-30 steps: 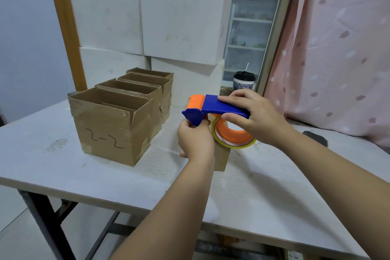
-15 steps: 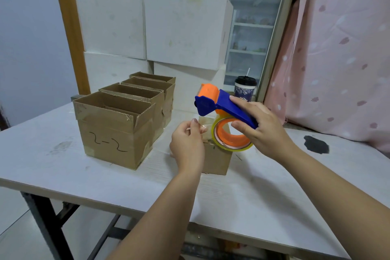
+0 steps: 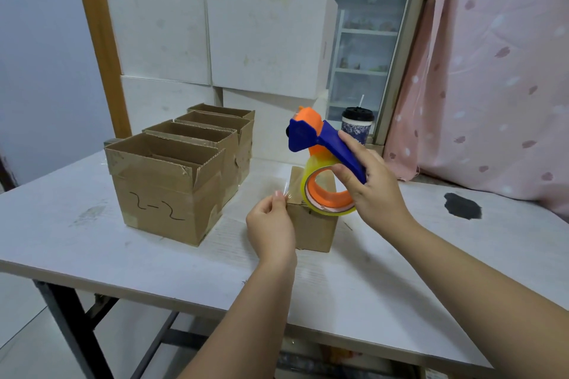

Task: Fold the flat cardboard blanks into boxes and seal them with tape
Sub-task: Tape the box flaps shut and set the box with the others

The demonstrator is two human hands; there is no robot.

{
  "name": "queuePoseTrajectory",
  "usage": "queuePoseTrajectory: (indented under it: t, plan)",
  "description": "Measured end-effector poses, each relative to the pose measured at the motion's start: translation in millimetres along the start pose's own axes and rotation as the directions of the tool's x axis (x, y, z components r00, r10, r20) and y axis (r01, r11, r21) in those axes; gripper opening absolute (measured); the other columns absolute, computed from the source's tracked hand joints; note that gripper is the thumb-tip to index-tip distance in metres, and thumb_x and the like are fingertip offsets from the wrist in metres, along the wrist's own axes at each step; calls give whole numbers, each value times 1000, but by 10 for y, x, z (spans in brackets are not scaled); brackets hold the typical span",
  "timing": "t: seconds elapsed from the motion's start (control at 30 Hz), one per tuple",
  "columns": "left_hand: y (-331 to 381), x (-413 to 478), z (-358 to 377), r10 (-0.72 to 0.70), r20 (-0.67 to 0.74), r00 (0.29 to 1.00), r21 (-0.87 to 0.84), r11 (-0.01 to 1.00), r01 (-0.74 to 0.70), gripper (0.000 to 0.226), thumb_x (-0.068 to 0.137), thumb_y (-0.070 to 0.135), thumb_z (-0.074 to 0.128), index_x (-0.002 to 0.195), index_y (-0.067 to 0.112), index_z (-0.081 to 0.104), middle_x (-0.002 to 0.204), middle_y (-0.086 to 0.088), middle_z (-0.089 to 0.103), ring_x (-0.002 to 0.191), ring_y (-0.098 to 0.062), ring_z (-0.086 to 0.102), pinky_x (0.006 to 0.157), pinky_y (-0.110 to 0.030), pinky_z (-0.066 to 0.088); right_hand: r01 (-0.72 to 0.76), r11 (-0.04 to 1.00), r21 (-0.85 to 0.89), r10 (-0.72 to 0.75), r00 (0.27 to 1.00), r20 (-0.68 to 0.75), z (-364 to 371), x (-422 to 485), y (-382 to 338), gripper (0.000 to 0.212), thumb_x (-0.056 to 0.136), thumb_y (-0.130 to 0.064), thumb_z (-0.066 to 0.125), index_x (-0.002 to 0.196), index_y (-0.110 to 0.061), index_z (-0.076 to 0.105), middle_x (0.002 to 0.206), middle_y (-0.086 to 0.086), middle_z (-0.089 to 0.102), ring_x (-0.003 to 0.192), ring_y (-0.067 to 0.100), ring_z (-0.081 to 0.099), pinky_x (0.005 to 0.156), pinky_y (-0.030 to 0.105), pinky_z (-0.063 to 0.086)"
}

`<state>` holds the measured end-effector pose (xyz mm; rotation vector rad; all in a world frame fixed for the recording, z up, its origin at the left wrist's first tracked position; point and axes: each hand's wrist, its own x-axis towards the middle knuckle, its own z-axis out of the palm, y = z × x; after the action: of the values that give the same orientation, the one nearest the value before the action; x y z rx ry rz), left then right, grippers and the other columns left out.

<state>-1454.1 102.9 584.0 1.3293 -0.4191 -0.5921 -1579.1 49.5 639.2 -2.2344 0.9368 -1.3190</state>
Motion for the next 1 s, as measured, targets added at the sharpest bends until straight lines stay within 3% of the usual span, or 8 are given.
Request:
queuePoseTrajectory:
  t: [0.13,0.2,0.3,0.4,0.5,0.67,0.83,1.0]
  plan:
    - [-14,-48,-18,84,-19,996,96,992,-82,38,95,35,51,61,22,61,54,6,54,54,-8,47,50,-23,37,-110,982,152,112,994,-6,33,-33,-7,75,77,-58,52,145,-30,35,128,-6,52,112,7,51,96,23,41]
    - [-10,-65,-16,91,-21,996,100,991,-88,36,95,35,51,64,20,62,55,5,54,54,-8,46,51,-24,36,-166,961,220,169,986,7,42,-56,-22,78,74,-61,53,144,-30,36,125,-13,54,107,3,54,89,18,42]
    - [-2,-48,-6,-17,-9,1000,-15,1000,17,40,94,28,54,57,16,62,49,8,47,55,-12,41,52,-24,35,-199,923,330,195,980,44,30,-64,-68,59,72,-59,58,127,-41,45,106,-25,57,89,-12,56,73,8,45]
    - [-5,-48,-8,-160,49,986,-236,957,167,42,93,23,59,51,18,67,55,7,58,60,-11,52,48,-16,42,-248,873,420,240,968,72,10,-32,-89,53,70,-54,62,120,-46,48,99,-22,59,85,-5,58,78,25,52]
    - [-9,-40,-7,-182,90,979,-316,927,202,47,93,21,59,46,20,67,59,6,63,62,-8,57,45,-12,43,-307,816,490,291,950,111,-24,13,-81,54,68,-49,65,120,-44,51,96,-22,62,89,5,58,82,37,52]
    - [24,40,-23,-202,122,972,-289,930,229,48,92,16,58,45,22,67,58,10,65,66,-8,60,51,-16,44,-339,768,544,261,940,218,-130,32,-41,44,68,-38,70,110,-47,57,78,-28,67,70,-3,64,57,24,54]
    - [-1,98,-40,-122,204,971,-187,969,161,21,86,10,59,65,10,60,76,-6,52,74,-17,49,68,-27,40,-364,713,599,237,930,283,-233,27,67,52,68,-28,72,117,-43,60,85,-18,68,67,1,63,55,23,51]
    - [24,110,-36,-100,214,972,-137,982,131,13,85,8,59,72,7,58,73,-8,47,72,-18,45,66,-28,39,-348,724,595,187,930,316,-245,7,128,57,68,-20,77,117,-45,60,91,-14,69,70,6,63,59,25,54]
